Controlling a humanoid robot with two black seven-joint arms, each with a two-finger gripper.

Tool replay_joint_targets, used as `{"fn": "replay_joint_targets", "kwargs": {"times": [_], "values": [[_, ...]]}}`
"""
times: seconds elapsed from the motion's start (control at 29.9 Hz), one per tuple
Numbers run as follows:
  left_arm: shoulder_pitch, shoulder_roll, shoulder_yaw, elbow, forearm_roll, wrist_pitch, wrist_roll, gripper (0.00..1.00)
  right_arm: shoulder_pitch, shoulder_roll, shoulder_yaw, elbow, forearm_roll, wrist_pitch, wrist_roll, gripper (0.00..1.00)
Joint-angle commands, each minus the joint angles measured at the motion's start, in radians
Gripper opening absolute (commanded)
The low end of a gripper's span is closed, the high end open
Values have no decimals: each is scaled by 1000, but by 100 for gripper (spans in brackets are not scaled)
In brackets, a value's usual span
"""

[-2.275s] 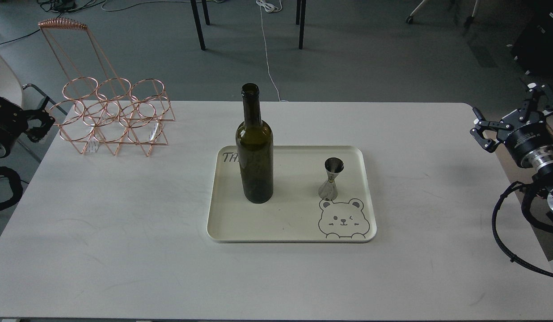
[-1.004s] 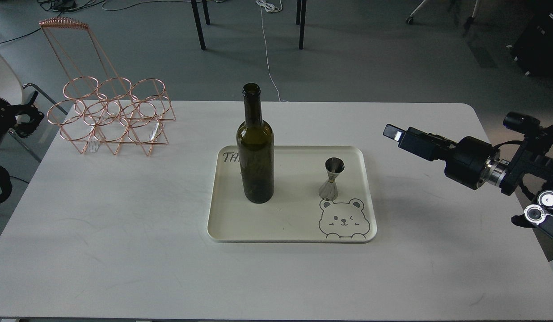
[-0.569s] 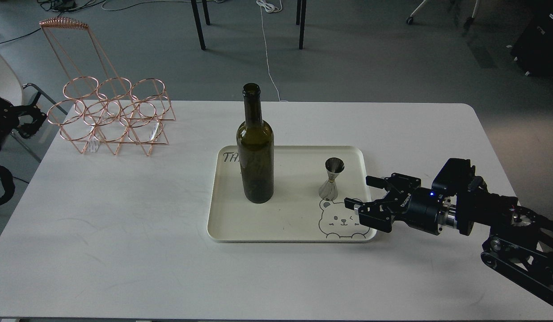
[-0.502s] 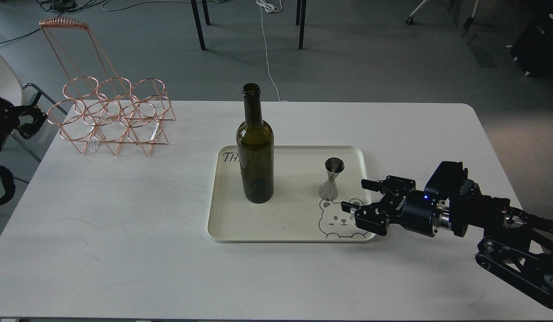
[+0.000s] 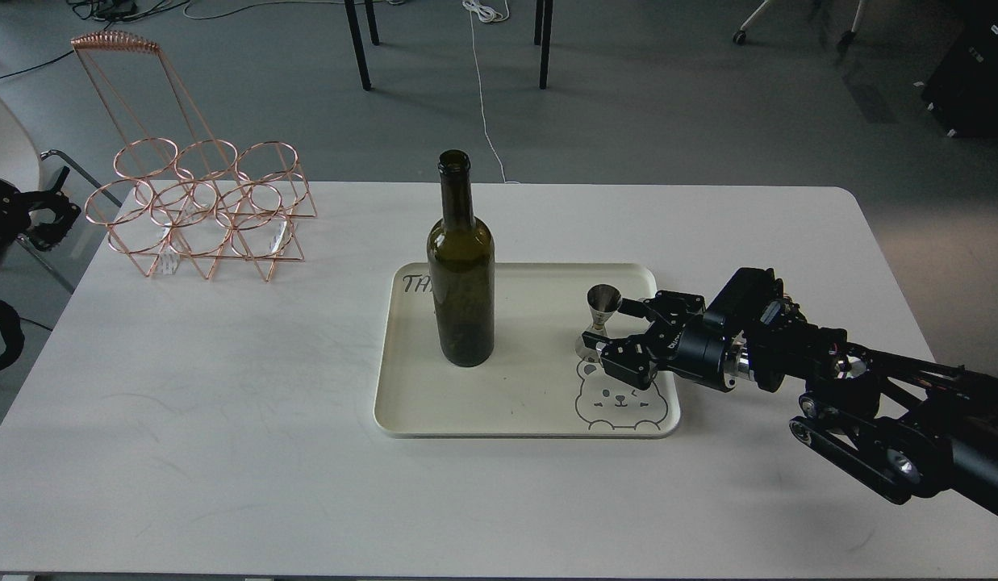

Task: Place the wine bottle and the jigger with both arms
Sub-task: 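Close the right gripper around the metal jigger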

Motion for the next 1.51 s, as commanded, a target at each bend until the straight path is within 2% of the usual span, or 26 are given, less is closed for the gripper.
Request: {"fn": "replay_joint_targets", "kwargs": {"times": [0.0,0.13,0.27,0.5,1.07,1.2,1.3,1.47], "values": [[-4,3,-2,3,0,0,0,98,9,32,-11,-31,1,-9,-2,69],[-4,3,0,6,0,0,0,98,9,44,-20,-38,1,-9,-3,62],[-4,-1,0,5,-2,0,3,98,12,47,-43,-48,1,-9,-21,43],[-6,-2,0,5,0,0,3,98,13,50,-45,-53,0,-10,-29,29],[-6,-2,1,5,0,0,2,98,47,50,-60,-48,-11,-22,-29,26],[-6,-2,1,5,0,0,2,98,47,50,-61,-48,-14,-32,-29,20],[-6,-2,1,5,0,0,2,98,47,52,-61,-48,-14,-35,-29,12],[-6,-2,1,5,0,0,2,98,47,52,-60,-47,-13,-51,-29,9]]}}
